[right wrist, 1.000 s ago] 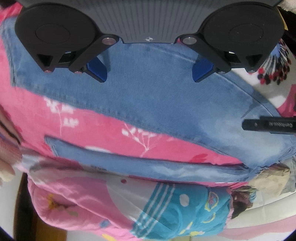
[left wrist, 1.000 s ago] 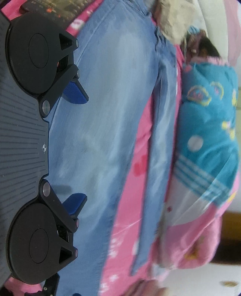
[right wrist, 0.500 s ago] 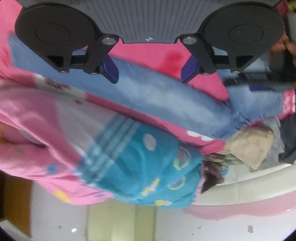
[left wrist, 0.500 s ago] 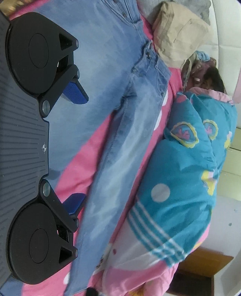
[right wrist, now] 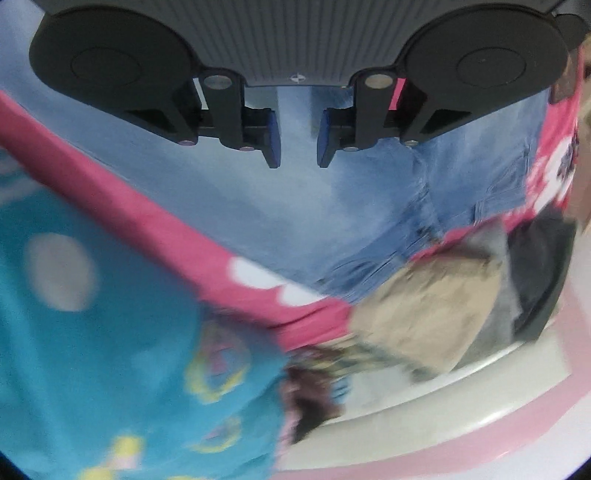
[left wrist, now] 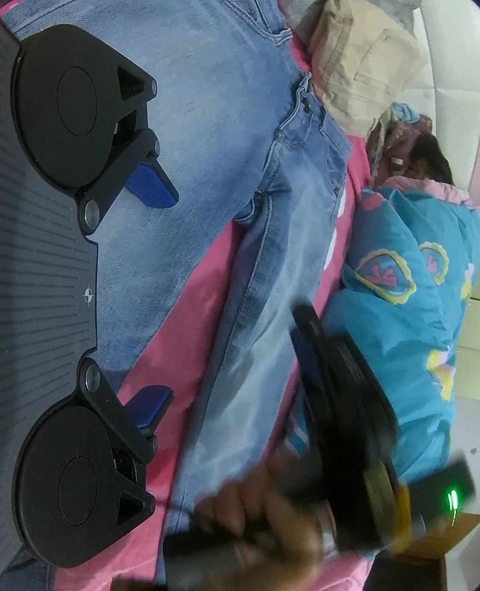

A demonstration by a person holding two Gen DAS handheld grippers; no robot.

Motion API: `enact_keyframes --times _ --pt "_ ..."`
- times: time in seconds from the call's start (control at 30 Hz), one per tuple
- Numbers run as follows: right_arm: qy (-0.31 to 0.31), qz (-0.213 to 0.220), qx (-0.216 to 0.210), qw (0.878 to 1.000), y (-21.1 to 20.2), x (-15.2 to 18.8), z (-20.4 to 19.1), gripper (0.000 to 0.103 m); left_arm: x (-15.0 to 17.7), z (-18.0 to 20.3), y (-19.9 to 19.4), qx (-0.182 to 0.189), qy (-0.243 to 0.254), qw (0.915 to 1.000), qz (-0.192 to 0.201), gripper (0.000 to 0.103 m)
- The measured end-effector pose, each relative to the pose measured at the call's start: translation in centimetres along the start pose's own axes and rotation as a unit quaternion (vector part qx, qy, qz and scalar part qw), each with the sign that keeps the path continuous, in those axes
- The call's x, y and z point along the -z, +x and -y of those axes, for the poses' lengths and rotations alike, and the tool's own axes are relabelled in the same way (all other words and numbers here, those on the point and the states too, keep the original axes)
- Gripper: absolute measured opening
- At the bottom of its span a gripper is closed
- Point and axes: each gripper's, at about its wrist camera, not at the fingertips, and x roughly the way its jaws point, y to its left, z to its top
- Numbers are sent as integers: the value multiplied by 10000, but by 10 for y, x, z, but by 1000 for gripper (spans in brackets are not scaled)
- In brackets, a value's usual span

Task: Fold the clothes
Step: 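Move the right gripper up to the jeans waistband and close its fingers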

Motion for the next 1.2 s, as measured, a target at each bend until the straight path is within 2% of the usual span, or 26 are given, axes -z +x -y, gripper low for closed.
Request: enact_keyframes --times 0.13,0.3,0.37,0.47,0.53,0.63,0.8,0.87,1.2 --pt "-1053 -204 46 9942 28 25 -22 21 0 -1 0 -4 -24 10000 -6 103" --pt "-1184 262 -94 9926 14 -5 -37 18 0 -1 0 -34 -26 10000 -2 103" --pt "-1206 384 -311 9915 20 -13 -44 18 0 -2 0 -38 -44 10000 15 103" --pt "-1666 -129 -524 9845 54 2 -58 14 1 -4 0 -29 -83 10000 27 103" --pt "-1938 -130 -434 9800 64 16 -64 13 1 -5 0 -30 -92 10000 19 103" --pt "-1813 3 -545 9819 58 6 -65 9 2 -6 -1 -33 -112 9999 20 103" --pt "-1603 225 -729 9841 47 -9 -67 9 3 -5 -1 -80 -93 9999 31 103" --pt "-1575 43 -865 9837 55 -4 -68 8 4 -4 -1 -125 -53 9999 28 103" --pt "-1369 -203 -1321 9815 62 -7 -69 8 4 -6 -1 -189 -102 9998 -30 103"
